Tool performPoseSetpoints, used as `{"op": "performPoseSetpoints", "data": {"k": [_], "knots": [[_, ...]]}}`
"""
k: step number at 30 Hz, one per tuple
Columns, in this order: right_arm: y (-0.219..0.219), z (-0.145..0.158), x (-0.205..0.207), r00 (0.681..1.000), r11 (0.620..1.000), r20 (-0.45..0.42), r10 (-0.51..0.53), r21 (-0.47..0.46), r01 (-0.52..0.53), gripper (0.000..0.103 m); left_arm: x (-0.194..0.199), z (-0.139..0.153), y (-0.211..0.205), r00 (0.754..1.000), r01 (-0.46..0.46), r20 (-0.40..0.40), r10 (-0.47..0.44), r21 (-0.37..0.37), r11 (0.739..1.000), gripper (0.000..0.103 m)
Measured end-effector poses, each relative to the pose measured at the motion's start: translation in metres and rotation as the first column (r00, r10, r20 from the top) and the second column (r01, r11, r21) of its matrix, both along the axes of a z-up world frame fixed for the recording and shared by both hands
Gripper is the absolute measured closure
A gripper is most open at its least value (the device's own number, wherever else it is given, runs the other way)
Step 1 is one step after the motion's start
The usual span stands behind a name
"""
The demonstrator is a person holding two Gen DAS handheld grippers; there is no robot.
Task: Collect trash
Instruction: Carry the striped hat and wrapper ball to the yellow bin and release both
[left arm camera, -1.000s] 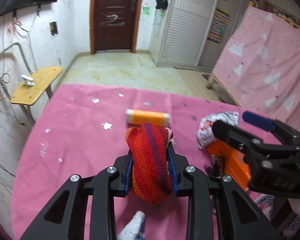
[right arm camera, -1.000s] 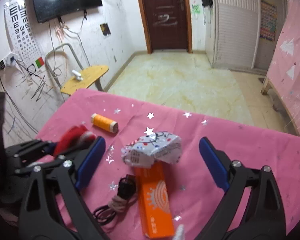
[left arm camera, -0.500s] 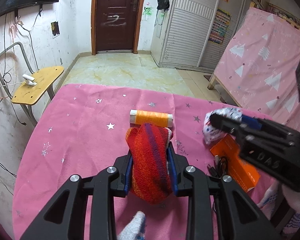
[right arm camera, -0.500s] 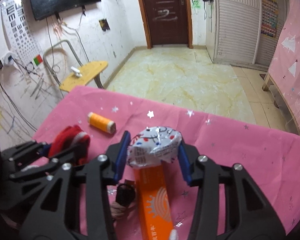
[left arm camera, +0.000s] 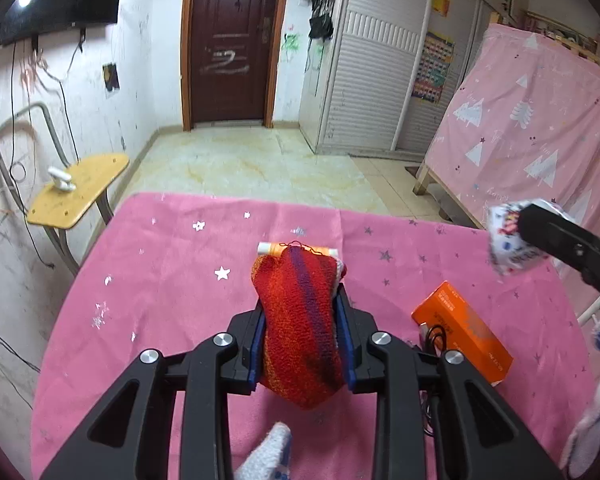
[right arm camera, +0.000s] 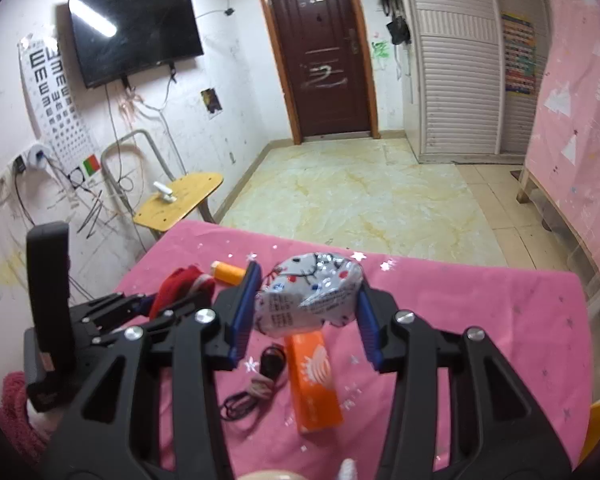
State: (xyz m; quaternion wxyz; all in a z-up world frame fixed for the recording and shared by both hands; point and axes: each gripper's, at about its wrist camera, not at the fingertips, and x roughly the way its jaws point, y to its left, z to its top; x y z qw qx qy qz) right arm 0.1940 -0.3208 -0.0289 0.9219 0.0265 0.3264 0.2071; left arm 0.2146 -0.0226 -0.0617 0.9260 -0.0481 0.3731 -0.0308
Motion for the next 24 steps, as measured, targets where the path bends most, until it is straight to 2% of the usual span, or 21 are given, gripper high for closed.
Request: {"op": "performPoseSetpoints", "data": {"k": [13, 19, 24], "knots": [[-0.077, 0.011, -0.052, 0.994, 0.991, 0.028, -0.108, 0.083, 0.106, 0.060, -0.026, 0.022, -0.029, 0.985, -0.010, 0.174, -0.015, 0.143, 0.990, 0.081], [-0.117, 0.012, -0.083, 0.985, 0.981, 0.042, -0.168, 0.108, 0.162, 0.060, -0.036, 0.026, -0.040, 0.983, -0.019, 0.186, -0.014, 0.177, 0.984, 0.081], [-0.149, 0.007, -0.104, 0.972, 0.965, 0.039, -0.230, 0.139, 0.222, 0.059, -0.045, 0.033, -0.048, 0.986, -0.001, 0.166, -0.024, 0.145, 0.989, 0.081]]}}
